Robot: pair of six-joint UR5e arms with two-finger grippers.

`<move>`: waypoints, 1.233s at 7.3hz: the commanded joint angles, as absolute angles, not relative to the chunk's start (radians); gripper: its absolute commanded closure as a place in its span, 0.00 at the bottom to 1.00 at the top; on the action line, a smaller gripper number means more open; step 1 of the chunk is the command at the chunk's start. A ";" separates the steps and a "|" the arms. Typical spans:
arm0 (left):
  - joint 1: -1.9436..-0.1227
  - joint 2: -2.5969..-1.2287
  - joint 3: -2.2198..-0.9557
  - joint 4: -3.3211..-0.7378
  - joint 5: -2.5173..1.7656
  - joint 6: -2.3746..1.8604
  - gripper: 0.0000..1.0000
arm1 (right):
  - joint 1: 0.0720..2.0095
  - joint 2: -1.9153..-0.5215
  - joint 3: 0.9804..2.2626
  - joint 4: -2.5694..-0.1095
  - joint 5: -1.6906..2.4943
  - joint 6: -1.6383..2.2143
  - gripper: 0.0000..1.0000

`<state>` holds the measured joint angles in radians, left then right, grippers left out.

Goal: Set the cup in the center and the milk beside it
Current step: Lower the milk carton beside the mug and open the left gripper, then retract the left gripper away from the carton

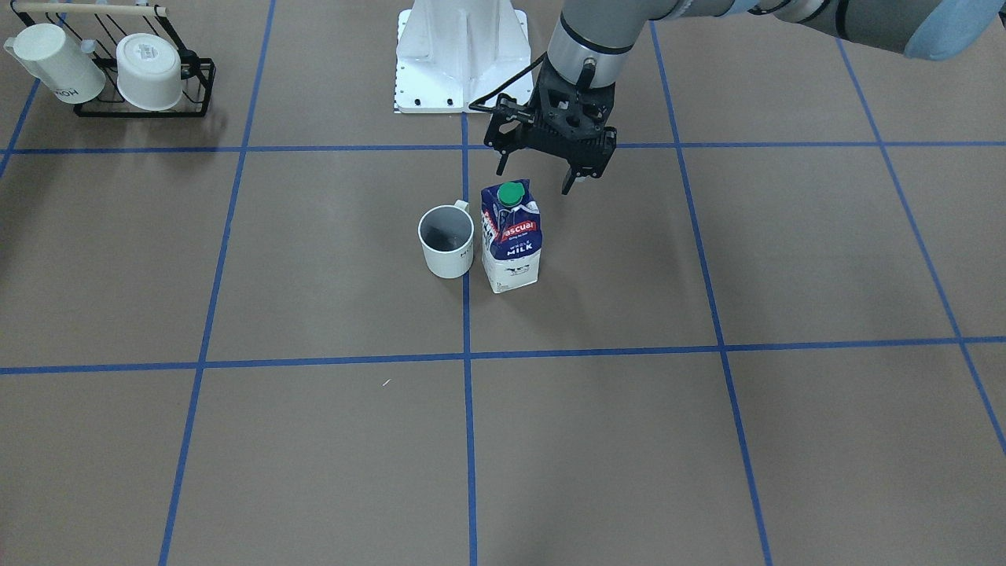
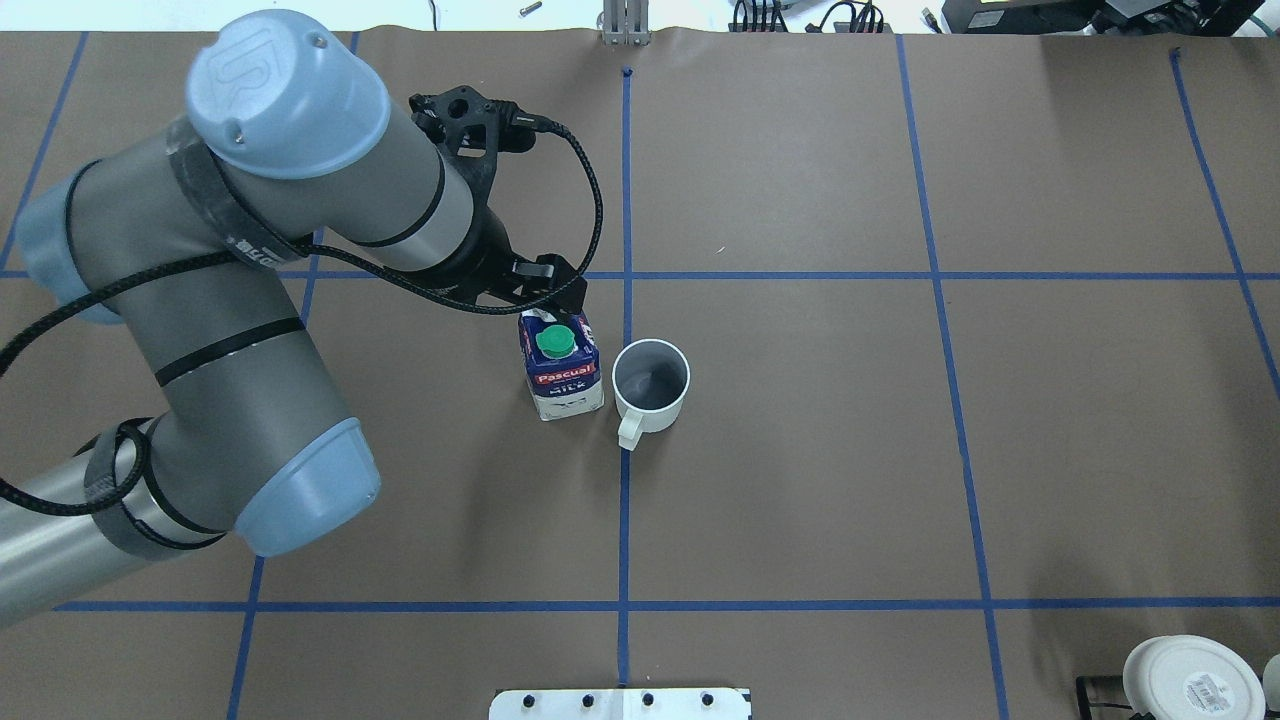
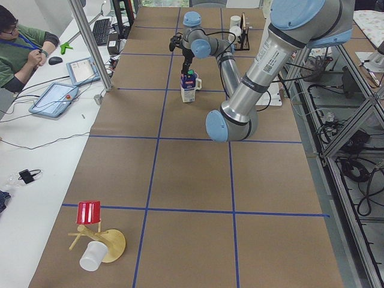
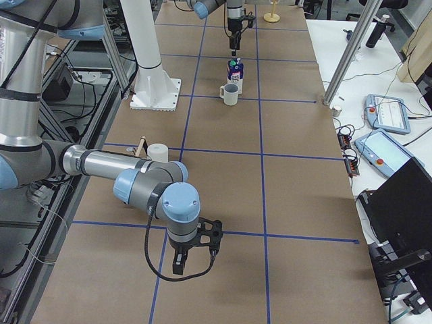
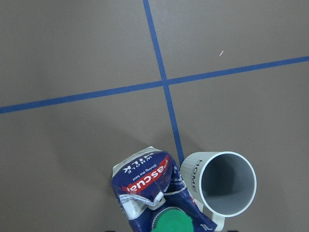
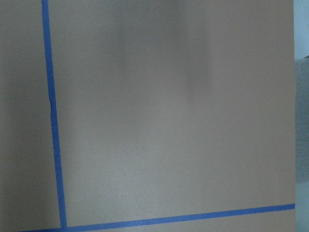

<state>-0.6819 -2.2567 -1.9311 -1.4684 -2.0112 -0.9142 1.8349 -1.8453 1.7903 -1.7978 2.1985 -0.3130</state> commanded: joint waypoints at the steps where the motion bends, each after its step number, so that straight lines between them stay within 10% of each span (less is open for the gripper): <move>1: -0.832 -2.134 -1.941 -1.463 -2.025 -0.571 0.02 | 1.836 -1.850 1.786 -1.798 2.189 -0.311 0.00; 5: -1.419 -1.828 -1.768 -1.356 -2.284 0.328 0.02 | 1.839 -1.839 1.790 -1.798 2.192 -0.299 0.00; 9: -1.674 -1.548 -1.726 -1.535 -2.333 0.285 0.02 | 1.835 -1.833 1.810 -1.796 2.200 -0.314 0.00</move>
<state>-1.6479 -1.6408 -1.7154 -1.4556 -2.3266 0.2877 1.8362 -1.8314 1.8079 -1.7986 2.2027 -0.3112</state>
